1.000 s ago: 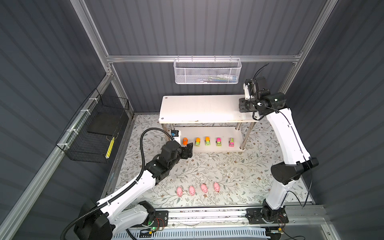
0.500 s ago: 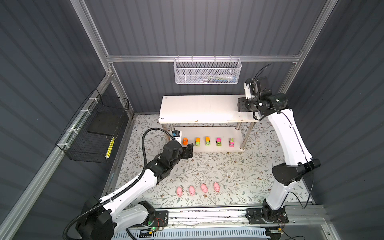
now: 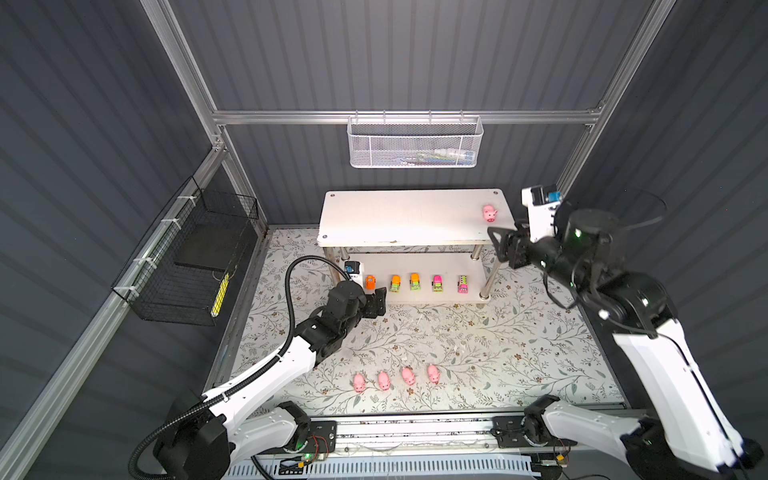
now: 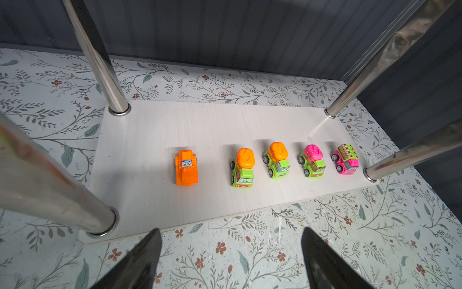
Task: Place and organize the plastic toys onto the shelf
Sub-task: 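Set the pig on the top shelf and open the right gripper, then move the right gripper back down and close it on another pink pig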
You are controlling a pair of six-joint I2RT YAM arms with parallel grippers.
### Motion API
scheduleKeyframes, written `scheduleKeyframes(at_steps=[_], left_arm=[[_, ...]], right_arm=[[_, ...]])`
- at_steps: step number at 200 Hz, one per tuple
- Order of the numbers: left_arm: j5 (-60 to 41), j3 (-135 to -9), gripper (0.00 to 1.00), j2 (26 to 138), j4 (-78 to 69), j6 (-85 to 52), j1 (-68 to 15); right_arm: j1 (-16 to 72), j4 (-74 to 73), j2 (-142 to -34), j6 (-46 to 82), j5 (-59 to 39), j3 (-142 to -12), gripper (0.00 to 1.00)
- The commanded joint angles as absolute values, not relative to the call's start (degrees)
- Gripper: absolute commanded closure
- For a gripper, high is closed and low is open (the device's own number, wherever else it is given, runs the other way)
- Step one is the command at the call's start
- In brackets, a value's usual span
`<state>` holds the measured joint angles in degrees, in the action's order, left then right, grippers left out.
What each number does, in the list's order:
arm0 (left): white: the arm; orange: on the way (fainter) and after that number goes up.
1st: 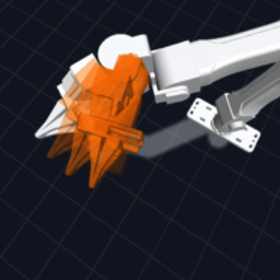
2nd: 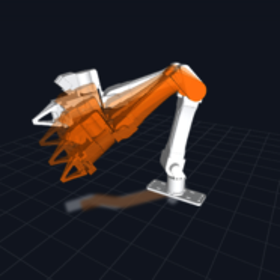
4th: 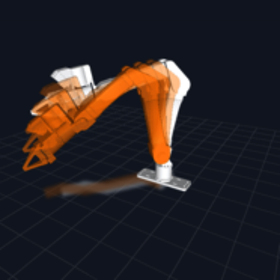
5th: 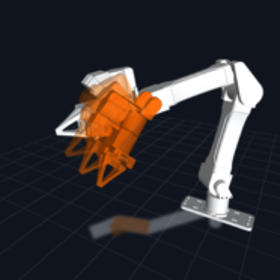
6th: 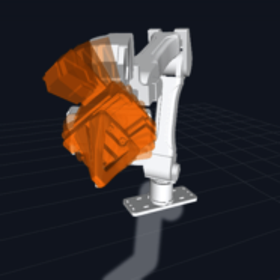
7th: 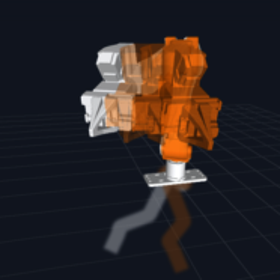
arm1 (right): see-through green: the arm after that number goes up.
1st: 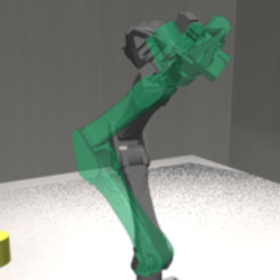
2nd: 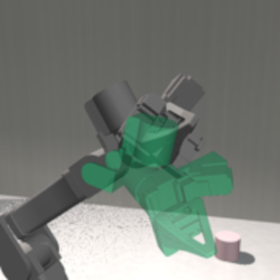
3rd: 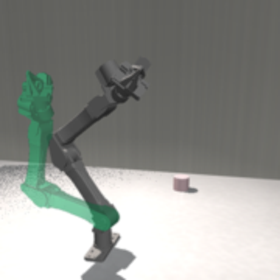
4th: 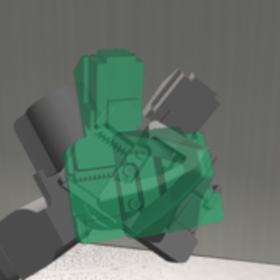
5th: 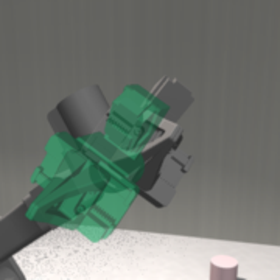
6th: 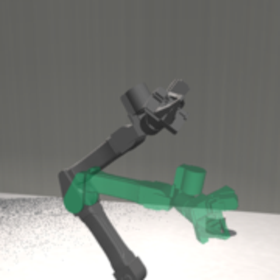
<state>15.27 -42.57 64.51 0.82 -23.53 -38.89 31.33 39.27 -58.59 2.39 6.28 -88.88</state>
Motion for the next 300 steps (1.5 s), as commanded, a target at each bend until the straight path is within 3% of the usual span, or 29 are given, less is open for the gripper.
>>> scheduleKeyframes(at_steps=[1, 55, 120, 219, 300], left_arm=[[17.70, -43.45, 0.12, 63.45, 1.76, -23.03, -38.48], [20.52, -42.89, 0.10, 62.84, 1.41, -23.16, -38.41], [22.22, -43.26, 0.09, 63.90, 1.94, -24.15, -38.41], [22.94, -42.41, 0.09, 64.15, 1.76, -24.08, -38.41], [23.16, -42.08, 0.09, 64.29, 1.91, -24.26, -38.41]], right_arm=[[36.74, 33.74, -50.99, -1.35, 9.66, -77.29, 0.30], [44.57, 34.41, -38.16, 13.83, 10.45, -52.83, 0.30], [50.26, 25.47, -49.77, 28.41, 3.46, -36.97, 0.28], [54.14, 21.68, -71.00, 27.18, -3.12, -38.07, 0.23], [55.06, 21.82, -80.50, 24.79, -6.33, -40.82, 0.31]])
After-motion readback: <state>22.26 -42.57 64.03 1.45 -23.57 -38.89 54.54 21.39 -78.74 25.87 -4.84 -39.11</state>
